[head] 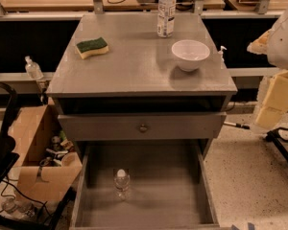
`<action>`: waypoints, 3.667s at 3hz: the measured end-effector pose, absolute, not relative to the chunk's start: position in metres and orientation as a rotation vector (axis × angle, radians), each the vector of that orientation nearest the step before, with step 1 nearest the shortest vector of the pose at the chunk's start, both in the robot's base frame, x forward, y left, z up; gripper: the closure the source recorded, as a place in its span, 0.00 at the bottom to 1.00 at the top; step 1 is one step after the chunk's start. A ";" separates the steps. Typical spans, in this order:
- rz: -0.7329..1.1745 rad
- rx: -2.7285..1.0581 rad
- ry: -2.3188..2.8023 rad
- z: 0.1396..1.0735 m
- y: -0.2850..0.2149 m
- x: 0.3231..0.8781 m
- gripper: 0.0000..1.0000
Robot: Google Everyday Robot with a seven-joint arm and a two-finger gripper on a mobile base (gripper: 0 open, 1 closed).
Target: Pick water bottle from middle drawer and place on counter
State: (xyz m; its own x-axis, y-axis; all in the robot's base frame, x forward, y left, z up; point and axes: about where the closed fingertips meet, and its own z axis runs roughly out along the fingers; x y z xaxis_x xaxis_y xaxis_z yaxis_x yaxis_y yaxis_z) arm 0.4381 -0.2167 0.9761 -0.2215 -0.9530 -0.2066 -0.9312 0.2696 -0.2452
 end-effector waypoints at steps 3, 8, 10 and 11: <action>0.262 -1.543 1.991 0.875 -0.238 0.448 0.00; 0.431 -1.316 1.560 0.783 -0.224 0.462 0.00; 0.568 -1.301 1.480 0.659 -0.164 0.486 0.00; 0.663 -1.280 1.431 0.595 -0.127 0.503 0.00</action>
Offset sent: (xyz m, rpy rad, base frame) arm 0.0064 -0.0256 -0.0523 0.3700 -0.0660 0.0747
